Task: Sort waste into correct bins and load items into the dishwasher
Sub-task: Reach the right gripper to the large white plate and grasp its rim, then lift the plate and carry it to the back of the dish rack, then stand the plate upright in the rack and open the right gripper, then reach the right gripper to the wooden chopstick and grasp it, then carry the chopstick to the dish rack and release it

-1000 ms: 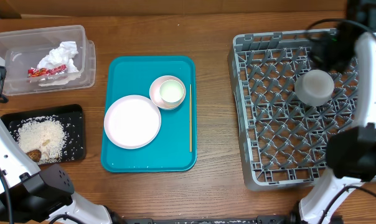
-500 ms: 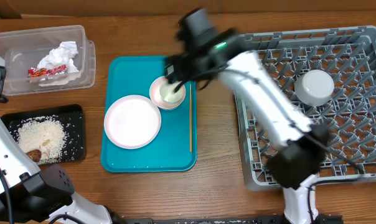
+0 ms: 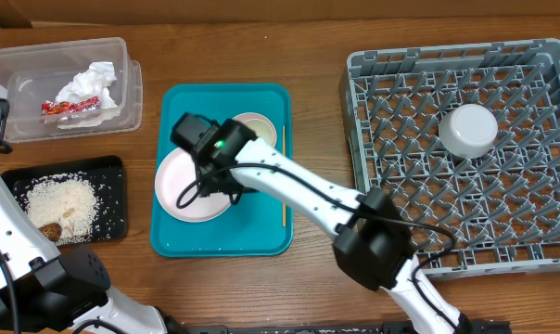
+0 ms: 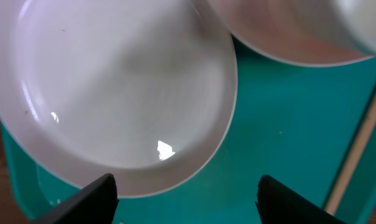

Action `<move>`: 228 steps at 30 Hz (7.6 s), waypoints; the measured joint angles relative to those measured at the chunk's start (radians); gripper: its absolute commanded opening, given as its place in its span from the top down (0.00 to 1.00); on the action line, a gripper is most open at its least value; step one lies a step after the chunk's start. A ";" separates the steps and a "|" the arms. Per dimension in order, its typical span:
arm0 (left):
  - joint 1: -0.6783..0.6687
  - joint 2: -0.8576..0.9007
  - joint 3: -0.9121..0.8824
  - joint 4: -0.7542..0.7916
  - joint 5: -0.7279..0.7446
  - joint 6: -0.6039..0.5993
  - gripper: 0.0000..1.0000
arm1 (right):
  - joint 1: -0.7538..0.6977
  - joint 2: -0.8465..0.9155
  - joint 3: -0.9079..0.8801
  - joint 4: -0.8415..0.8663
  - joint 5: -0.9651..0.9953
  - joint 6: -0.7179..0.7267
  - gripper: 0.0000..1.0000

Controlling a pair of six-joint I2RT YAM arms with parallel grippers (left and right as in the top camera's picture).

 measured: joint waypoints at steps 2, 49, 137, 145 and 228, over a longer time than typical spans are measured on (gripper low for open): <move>0.000 0.000 0.000 0.000 0.000 0.000 0.00 | 0.006 0.023 -0.001 0.002 0.006 0.043 0.30; 0.000 0.000 0.000 0.000 0.000 0.000 0.00 | 0.008 -0.002 -0.005 -0.085 0.077 0.186 0.96; 0.000 0.000 0.000 0.000 0.000 0.000 0.00 | -0.445 -0.468 -0.035 -0.299 -0.169 -0.328 0.25; 0.000 0.000 0.000 0.000 0.000 0.000 0.00 | -0.203 -0.468 -0.408 -0.016 -0.126 -0.217 0.47; 0.000 0.000 0.000 0.000 0.000 0.000 0.00 | -0.103 -0.226 -0.666 0.482 0.175 -0.106 0.75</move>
